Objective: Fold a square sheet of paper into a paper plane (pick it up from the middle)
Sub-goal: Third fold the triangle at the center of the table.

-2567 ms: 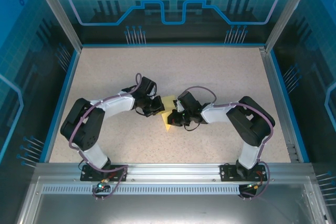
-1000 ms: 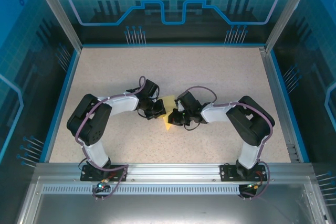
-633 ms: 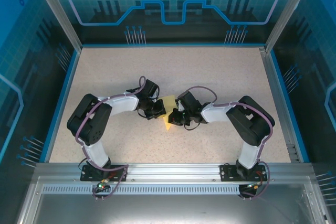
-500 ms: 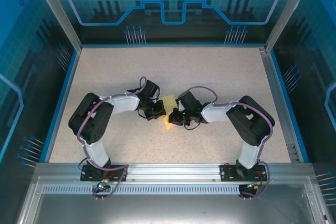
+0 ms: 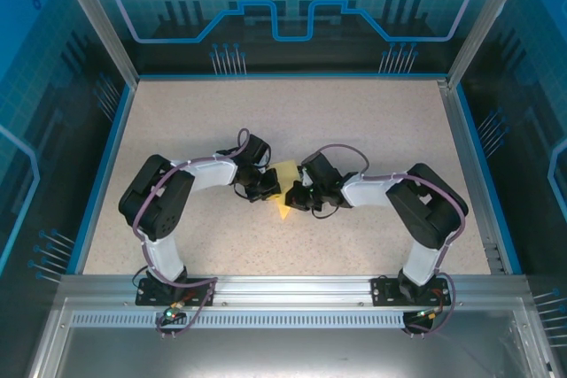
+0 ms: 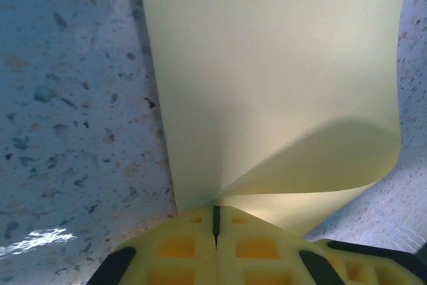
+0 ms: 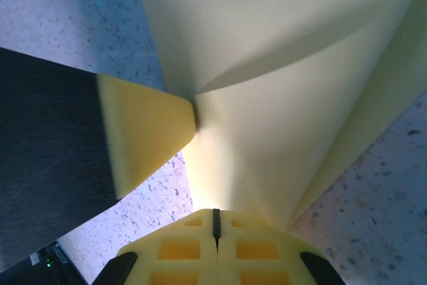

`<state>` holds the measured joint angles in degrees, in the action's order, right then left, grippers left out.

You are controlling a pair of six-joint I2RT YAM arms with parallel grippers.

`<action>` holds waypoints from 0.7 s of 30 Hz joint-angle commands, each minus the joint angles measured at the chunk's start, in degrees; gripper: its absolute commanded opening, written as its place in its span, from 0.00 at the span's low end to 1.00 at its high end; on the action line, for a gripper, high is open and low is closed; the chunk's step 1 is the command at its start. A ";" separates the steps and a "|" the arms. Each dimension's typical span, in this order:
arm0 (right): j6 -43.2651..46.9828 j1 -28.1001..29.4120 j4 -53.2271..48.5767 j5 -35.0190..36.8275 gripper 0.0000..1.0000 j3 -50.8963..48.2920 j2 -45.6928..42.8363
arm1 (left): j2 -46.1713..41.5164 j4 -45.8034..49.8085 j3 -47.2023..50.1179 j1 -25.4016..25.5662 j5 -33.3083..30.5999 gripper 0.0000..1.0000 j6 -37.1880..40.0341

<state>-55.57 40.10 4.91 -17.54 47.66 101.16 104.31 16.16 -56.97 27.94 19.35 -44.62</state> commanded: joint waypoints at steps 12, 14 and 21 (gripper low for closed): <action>4.35 -2.61 -3.32 -2.14 0.00 2.37 3.42 | 2.13 5.78 -2.13 0.34 -2.74 0.05 2.69; 3.81 -2.92 -4.80 -0.58 0.00 2.42 3.48 | 2.34 5.91 -2.22 0.35 -2.66 0.05 2.95; 3.58 -3.45 -4.17 -1.74 0.00 2.34 1.87 | 2.92 6.23 -2.75 0.34 -2.64 0.05 3.05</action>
<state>-52.31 37.71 2.55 -18.72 49.25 103.66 105.30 19.18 -59.05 28.03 18.70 -43.07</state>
